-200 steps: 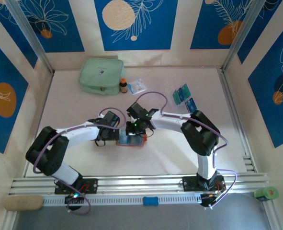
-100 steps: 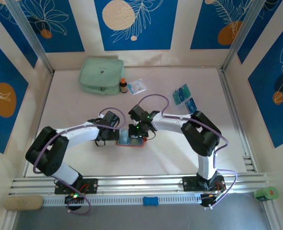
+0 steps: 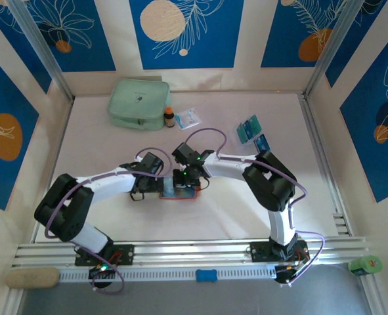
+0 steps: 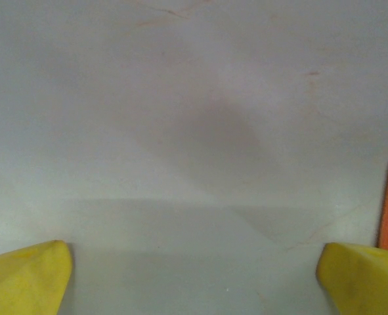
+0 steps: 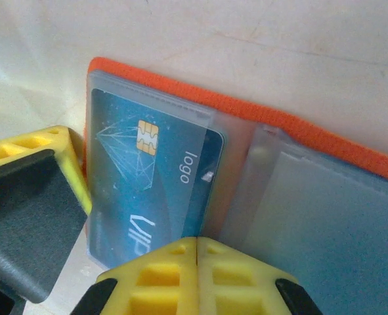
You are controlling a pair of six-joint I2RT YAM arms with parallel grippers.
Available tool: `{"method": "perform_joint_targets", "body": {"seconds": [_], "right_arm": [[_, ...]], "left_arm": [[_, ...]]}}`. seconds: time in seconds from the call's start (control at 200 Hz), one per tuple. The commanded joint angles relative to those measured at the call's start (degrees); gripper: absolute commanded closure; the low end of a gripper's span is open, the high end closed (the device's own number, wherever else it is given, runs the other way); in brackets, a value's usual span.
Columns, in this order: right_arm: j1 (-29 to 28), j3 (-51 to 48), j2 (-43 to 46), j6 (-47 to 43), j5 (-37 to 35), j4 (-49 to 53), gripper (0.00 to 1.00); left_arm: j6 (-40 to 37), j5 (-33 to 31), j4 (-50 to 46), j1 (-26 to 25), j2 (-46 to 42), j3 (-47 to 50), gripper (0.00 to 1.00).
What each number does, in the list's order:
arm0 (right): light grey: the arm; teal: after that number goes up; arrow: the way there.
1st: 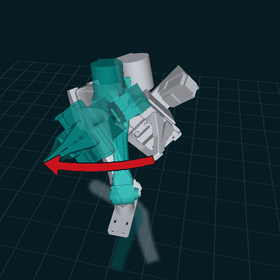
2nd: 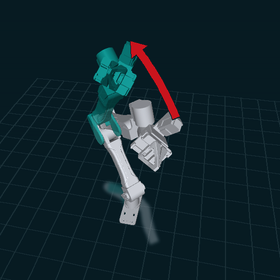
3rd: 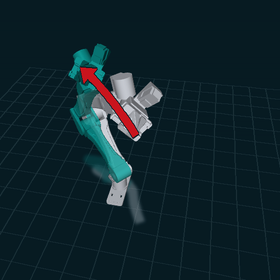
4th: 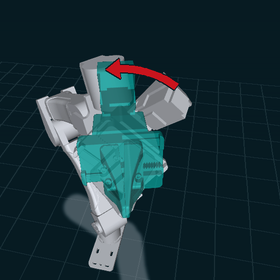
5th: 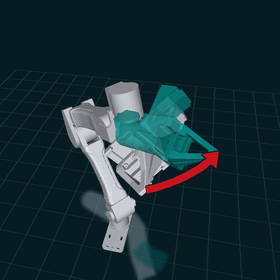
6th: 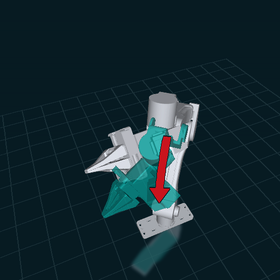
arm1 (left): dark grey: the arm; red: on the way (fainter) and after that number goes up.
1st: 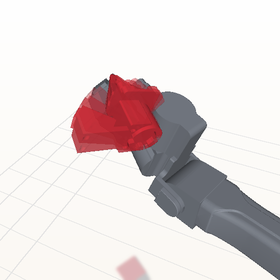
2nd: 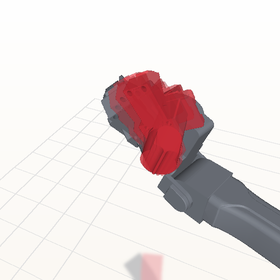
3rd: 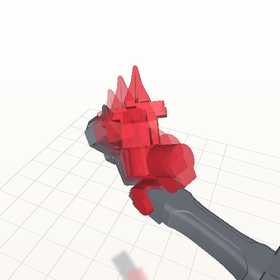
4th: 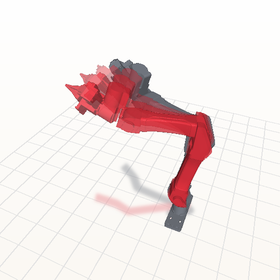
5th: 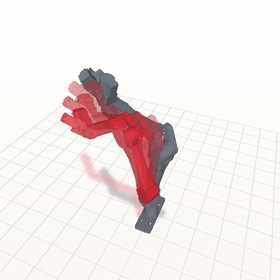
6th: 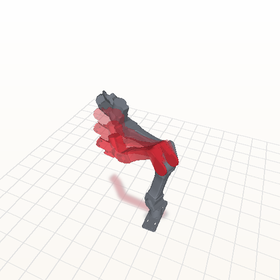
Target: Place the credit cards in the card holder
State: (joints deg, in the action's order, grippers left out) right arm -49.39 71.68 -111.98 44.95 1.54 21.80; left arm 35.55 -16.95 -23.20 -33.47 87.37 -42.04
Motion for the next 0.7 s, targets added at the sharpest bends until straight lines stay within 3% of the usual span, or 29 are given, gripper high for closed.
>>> {"method": "perform_joint_targets", "body": {"seconds": [0.0, 0.42, 0.695], "right_arm": [[-1.1, 1.4, -0.7, -0.2, 2.7, 0.1, 1.0], [0.1, -2.3, 6.6, 0.8, 0.0, 0.7, 1.0], [-0.8, -3.3, 5.8, 2.2, 0.2, -0.8, 1.0]], "left_arm": [[-0.1, 2.1, 1.3, 0.4, 1.8, 2.0, 0.0], [2.4, -0.3, -5.3, 0.7, -9.0, -1.4, 0.0], [2.5, 0.7, -5.1, 1.0, -10.3, -0.3, 0.0]]}}
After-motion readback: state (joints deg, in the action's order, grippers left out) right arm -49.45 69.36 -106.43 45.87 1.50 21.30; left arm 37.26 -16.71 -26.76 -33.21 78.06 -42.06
